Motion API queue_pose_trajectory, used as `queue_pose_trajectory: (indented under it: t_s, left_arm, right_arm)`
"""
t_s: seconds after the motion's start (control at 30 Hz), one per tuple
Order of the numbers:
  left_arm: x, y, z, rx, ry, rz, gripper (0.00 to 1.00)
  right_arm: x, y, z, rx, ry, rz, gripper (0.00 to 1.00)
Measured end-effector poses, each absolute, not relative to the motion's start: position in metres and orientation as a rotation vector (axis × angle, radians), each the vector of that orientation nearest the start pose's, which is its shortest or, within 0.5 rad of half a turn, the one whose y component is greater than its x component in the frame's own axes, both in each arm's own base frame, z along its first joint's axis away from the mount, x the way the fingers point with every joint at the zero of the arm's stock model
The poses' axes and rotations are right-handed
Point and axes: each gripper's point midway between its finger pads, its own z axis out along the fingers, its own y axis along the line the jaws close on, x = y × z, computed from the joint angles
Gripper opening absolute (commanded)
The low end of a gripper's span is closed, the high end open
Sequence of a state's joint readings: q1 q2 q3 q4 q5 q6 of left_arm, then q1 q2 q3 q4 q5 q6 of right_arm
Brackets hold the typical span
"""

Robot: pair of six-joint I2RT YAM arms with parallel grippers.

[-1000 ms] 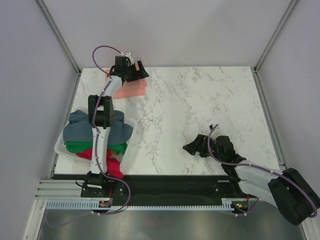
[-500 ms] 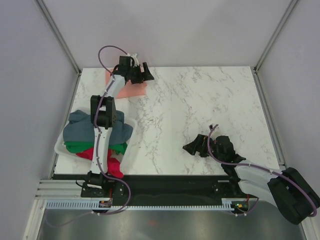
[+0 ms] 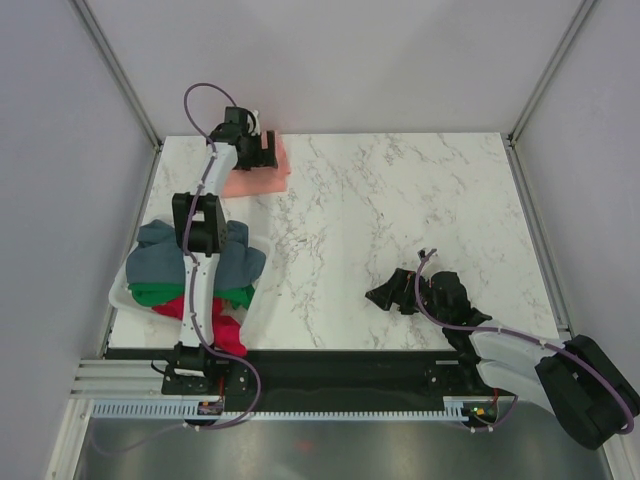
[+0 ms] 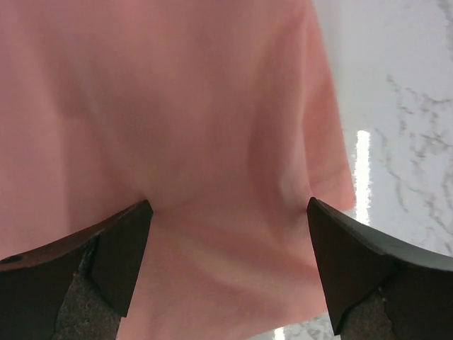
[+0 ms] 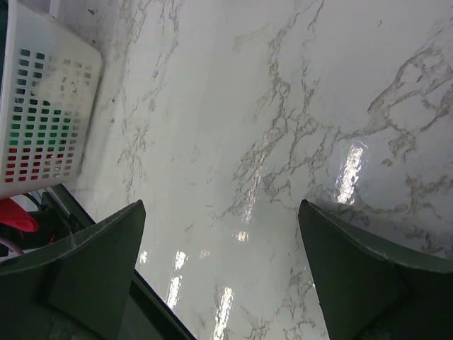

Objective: Fold and stack the t-shirts

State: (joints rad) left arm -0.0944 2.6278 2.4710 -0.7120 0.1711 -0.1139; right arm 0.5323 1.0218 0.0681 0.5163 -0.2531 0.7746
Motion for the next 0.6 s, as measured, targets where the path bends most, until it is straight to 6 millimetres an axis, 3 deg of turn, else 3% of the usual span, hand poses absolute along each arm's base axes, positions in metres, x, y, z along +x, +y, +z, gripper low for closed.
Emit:
queue_pose_trajectory:
  t_s: [0.2, 0.43, 0.6]
  left_arm:
    - [0.622, -0.027, 0.036, 0.017, 2.479, -0.037, 0.98]
    - [0.62, 0.007, 0.035, -0.007, 2.489, 0.098, 0.95]
    - [0.62, 0.048, 0.038, -0.041, 2.469, 0.228, 0.97]
  right_arm:
    - [0.2, 0.202, 0.046, 0.087, 2.165, 1.054, 0.98]
    - [0.199, 0.201, 0.047, 0.094, 2.167, 1.056, 0.98]
    - [0.199, 0.202, 0.046, 0.095, 2.169, 1.058, 0.98]
